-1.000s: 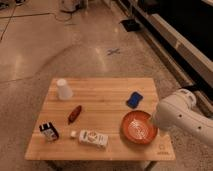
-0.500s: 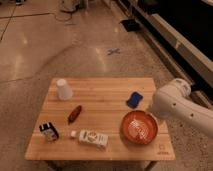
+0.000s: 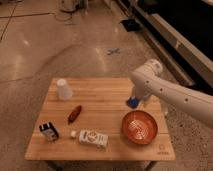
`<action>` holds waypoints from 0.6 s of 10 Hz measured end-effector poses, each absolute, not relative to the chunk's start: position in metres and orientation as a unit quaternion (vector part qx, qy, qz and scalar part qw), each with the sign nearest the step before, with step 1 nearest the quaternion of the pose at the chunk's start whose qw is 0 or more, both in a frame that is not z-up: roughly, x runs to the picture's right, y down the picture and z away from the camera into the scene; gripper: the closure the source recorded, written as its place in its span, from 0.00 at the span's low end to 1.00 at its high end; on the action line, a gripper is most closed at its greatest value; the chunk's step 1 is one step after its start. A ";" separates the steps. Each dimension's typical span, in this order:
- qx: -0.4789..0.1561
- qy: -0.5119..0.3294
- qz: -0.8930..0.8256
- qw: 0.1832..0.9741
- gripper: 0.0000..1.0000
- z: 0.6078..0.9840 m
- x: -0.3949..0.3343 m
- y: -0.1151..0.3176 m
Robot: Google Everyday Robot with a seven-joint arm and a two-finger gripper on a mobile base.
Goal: Place the ceramic cup over the eraser
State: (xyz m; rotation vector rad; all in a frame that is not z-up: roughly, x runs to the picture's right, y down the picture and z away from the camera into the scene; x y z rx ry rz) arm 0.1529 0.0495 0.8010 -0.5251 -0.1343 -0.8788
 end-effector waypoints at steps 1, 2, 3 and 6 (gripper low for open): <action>-0.262 -0.069 -0.430 0.861 0.46 0.811 0.138 0.046; -0.278 -0.079 -0.442 0.849 0.46 0.824 0.114 0.041; -0.286 -0.089 -0.452 0.841 0.46 0.833 0.092 0.032; -0.284 -0.120 -0.481 0.821 0.46 0.846 0.036 0.007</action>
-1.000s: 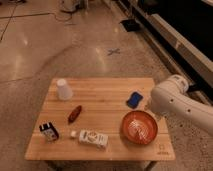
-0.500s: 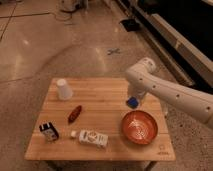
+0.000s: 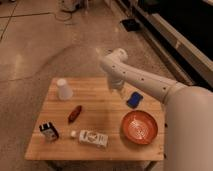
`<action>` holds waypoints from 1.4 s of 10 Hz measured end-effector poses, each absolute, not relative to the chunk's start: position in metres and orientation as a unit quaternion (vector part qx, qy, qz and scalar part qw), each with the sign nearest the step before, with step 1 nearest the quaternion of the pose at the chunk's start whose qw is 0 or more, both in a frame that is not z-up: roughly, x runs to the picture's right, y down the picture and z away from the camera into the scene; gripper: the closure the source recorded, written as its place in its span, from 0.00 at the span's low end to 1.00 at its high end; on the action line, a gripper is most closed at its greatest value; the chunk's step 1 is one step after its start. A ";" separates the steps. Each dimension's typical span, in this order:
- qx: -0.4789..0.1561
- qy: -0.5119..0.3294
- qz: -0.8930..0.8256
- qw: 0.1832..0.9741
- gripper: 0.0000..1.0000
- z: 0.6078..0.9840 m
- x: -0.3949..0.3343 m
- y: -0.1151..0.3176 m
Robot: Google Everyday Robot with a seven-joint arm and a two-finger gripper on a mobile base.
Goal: Place the ceramic cup over the eraser
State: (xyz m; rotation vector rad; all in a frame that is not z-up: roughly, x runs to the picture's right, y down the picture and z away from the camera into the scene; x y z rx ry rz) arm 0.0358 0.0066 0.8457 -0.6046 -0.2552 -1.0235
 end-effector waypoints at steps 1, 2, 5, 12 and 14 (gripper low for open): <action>-0.276 -0.133 -0.495 0.813 0.46 0.847 0.016 0.001; -0.268 -0.144 -0.508 0.806 0.46 0.847 0.000 -0.002; -0.221 -0.186 -0.557 0.779 0.46 0.851 -0.056 -0.004; -0.132 -0.250 -0.627 0.726 0.46 0.852 -0.135 -0.006; -0.132 -0.250 -0.626 0.726 0.46 0.852 -0.134 -0.006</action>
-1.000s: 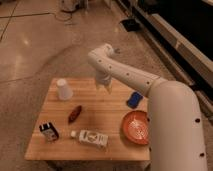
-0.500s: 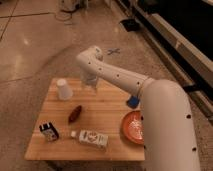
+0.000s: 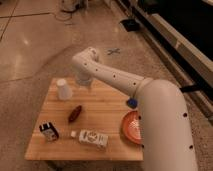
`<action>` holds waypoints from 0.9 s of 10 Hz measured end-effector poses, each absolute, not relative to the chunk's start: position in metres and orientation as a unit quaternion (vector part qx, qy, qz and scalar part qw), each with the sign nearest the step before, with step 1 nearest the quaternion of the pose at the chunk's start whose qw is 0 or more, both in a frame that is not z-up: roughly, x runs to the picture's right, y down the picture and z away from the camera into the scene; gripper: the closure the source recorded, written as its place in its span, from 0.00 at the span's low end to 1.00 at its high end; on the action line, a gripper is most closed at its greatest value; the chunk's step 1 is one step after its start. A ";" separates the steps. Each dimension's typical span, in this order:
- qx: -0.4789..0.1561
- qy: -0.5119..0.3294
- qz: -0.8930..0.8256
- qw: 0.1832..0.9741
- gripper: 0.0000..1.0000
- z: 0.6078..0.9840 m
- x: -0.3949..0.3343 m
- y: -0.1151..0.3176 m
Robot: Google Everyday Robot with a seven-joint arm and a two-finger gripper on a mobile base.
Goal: Place the ceramic cup over the eraser
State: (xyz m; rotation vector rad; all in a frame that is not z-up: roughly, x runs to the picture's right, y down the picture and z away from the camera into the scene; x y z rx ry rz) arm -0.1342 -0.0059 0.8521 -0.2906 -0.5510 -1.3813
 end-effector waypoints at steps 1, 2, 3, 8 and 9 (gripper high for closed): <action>-0.132 -0.250 -0.627 0.726 0.46 0.852 -0.135 -0.005; -0.134 -0.251 -0.626 0.726 0.46 0.852 -0.133 -0.003; -0.136 -0.250 -0.616 0.735 0.48 0.855 -0.124 0.001; -0.116 -0.253 -0.608 0.743 0.29 0.884 -0.113 -0.009; -0.111 -0.252 -0.614 0.740 0.21 0.890 -0.117 -0.016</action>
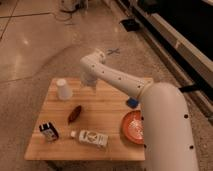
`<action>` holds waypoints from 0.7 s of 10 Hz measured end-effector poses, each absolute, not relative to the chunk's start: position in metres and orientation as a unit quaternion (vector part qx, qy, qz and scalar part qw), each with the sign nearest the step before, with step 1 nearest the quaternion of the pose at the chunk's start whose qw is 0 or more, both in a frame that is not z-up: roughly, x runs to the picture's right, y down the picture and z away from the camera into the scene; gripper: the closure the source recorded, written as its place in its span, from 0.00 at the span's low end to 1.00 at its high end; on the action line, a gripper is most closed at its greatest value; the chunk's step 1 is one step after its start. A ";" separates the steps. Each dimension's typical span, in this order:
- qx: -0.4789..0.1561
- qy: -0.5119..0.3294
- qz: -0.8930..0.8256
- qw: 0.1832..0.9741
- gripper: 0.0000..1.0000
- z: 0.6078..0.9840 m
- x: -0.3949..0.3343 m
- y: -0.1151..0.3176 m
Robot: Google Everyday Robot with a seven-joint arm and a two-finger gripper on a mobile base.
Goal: Place the ceramic cup over the eraser
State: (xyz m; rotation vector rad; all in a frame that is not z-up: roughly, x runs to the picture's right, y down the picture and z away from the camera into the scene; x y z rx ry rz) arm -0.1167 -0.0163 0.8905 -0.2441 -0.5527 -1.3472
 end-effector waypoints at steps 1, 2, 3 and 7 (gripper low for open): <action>-0.108 -0.251 -0.620 0.735 0.20 0.895 -0.120 -0.023; -0.105 -0.252 -0.627 0.730 0.20 0.900 -0.126 -0.027; -0.100 -0.255 -0.637 0.721 0.20 0.904 -0.137 -0.033; -0.071 -0.269 -0.669 0.689 0.20 0.908 -0.185 -0.059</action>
